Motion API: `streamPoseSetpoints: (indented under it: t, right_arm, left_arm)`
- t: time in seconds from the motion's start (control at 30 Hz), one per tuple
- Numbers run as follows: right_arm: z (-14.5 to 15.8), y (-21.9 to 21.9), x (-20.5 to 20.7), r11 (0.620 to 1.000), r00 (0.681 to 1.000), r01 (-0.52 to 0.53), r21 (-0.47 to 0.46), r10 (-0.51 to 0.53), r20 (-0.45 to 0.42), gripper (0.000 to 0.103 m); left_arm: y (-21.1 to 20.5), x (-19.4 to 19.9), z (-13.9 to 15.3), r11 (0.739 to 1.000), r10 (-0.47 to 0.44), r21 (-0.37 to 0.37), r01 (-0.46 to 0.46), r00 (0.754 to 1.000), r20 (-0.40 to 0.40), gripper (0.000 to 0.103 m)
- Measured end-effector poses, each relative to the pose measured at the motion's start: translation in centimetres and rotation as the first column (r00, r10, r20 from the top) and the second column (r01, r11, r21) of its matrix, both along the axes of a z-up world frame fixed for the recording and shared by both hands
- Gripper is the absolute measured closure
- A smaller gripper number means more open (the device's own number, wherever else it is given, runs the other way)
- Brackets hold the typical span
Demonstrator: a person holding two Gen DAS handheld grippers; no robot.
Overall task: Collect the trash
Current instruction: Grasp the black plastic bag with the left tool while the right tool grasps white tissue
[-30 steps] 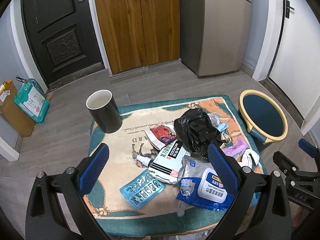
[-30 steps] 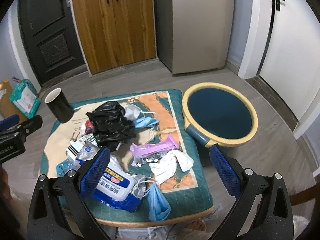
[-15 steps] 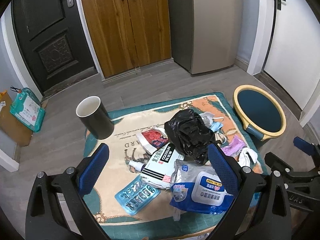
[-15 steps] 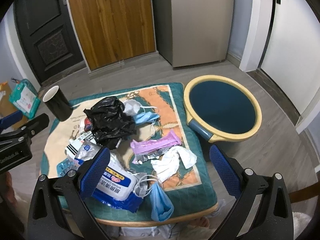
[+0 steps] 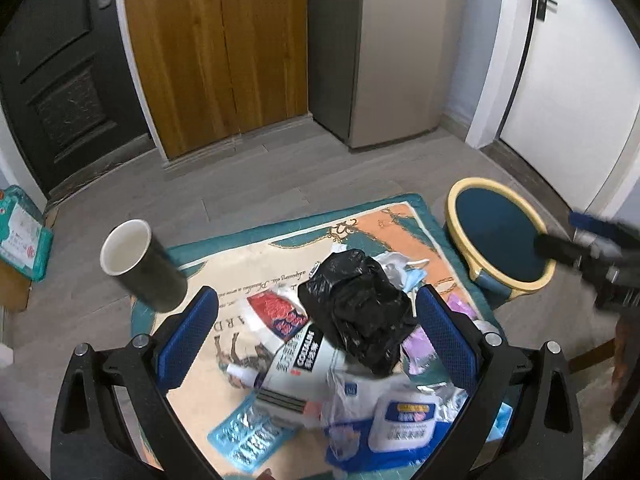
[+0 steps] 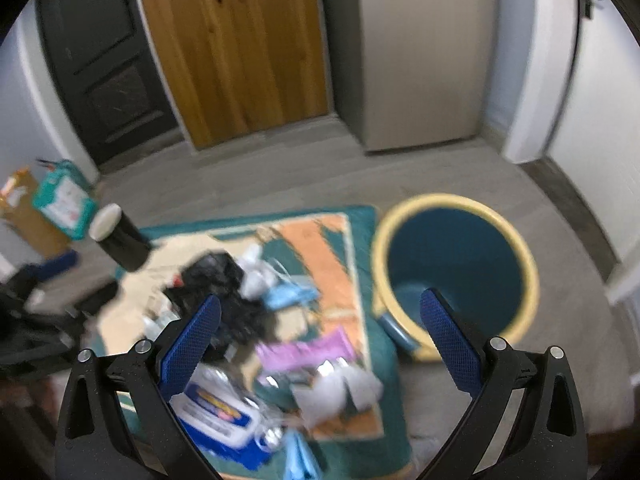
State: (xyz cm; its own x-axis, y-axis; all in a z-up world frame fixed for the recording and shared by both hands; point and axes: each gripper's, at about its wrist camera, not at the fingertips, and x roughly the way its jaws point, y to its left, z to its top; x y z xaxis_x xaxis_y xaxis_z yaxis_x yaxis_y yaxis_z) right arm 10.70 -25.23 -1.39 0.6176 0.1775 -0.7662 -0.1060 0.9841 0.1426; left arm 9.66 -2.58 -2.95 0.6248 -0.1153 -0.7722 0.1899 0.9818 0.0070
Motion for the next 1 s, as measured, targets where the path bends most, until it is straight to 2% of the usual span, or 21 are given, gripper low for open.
streamPoseSetpoints:
  t: [0.07, 0.17, 0.23, 0.27, 0.33, 0.4, 0.47, 0.5, 0.57, 0.67, 0.77, 0.87, 0.93, 1.0]
  right_arm:
    - [-0.4, -0.1, 1.4, 1.000, 1.000, -0.012, -0.012, 0.012, 0.013, 0.004]
    - [-2.6, -0.8, 2.6, 1.000, 1.000, 0.005, -0.022, -0.005, -0.005, 0.004]
    - [-4.3, -1.1, 2.7, 0.999, 0.998, 0.022, -0.027, -0.024, -0.062, 0.005]
    - [-5.5, -1.2, 2.9, 0.999, 0.992, 0.032, -0.004, -0.032, -0.122, 0.007]
    - [-6.7, -1.2, 2.7, 0.999, 0.984, 0.040, 0.016, -0.037, -0.172, 0.007]
    - [-7.9, -1.0, 2.3, 0.999, 0.975, 0.041, 0.001, -0.040, -0.218, 0.014]
    - [-9.5, -1.1, 1.8, 0.998, 0.953, 0.060, -0.003, -0.059, -0.298, 0.037]
    - [-10.3, -1.1, 1.4, 0.998, 0.939, 0.066, -0.014, -0.067, -0.338, 0.041]
    - [-11.7, -1.1, 0.9, 0.998, 0.912, 0.055, -0.042, -0.068, -0.405, 0.059]
    - [-12.8, -0.7, 0.3, 0.996, 0.898, 0.018, -0.090, -0.056, -0.437, 0.065]
    - [-13.8, -0.7, 0.1, 0.996, 0.880, 0.013, -0.093, -0.056, -0.472, 0.072]
    - [-13.8, -0.6, -0.3, 0.995, 0.878, -0.013, -0.100, -0.037, -0.478, 0.073]
    - [-14.6, -0.5, -0.6, 0.995, 0.855, -0.022, -0.098, -0.032, -0.518, 0.074]
    - [-15.5, -0.5, -0.6, 0.996, 0.830, -0.023, -0.091, -0.032, -0.557, 0.076]
  left_arm:
    - [-0.3, 1.2, -1.0, 1.000, -0.013, 0.017, 0.014, 1.000, -0.019, 0.006]
    - [-0.6, 2.2, -2.5, 0.998, -0.025, 0.055, 0.027, 0.999, -0.043, 0.006]
    - [-0.9, 2.4, -3.7, 0.997, -0.040, 0.068, 0.045, 0.997, -0.072, 0.007]
    - [-1.0, 2.5, -4.2, 0.996, -0.044, 0.069, 0.051, 0.995, -0.090, 0.008]
    - [-1.4, 2.8, -5.2, 0.995, -0.053, 0.074, 0.062, 0.991, -0.121, 0.012]
    - [-1.4, 3.1, -5.7, 0.997, -0.047, 0.058, 0.056, 0.989, -0.143, 0.015]
    - [-1.3, 3.2, -6.2, 0.999, -0.039, 0.024, 0.044, 0.986, -0.164, 0.015]
    - [-1.5, 3.3, -6.5, 0.999, -0.041, 0.024, 0.046, 0.984, -0.173, 0.017]
    - [-1.8, 3.3, -7.0, 0.998, -0.052, 0.035, 0.059, 0.981, -0.189, 0.022]
    - [-1.7, 3.2, -7.4, 0.998, -0.055, 0.023, 0.061, 0.976, -0.210, 0.026]
    - [-1.6, 3.2, -7.7, 0.998, -0.051, 0.023, 0.058, 0.974, -0.221, 0.030]
    - [-1.6, 3.1, -8.0, 0.997, -0.055, 0.035, 0.065, 0.971, -0.233, 0.040]
    - [-1.6, 3.1, -8.3, 0.997, -0.061, 0.038, 0.072, 0.968, -0.243, 0.044]
    - [-1.7, 3.2, -8.4, 0.996, -0.066, 0.038, 0.078, 0.966, -0.249, 0.053]
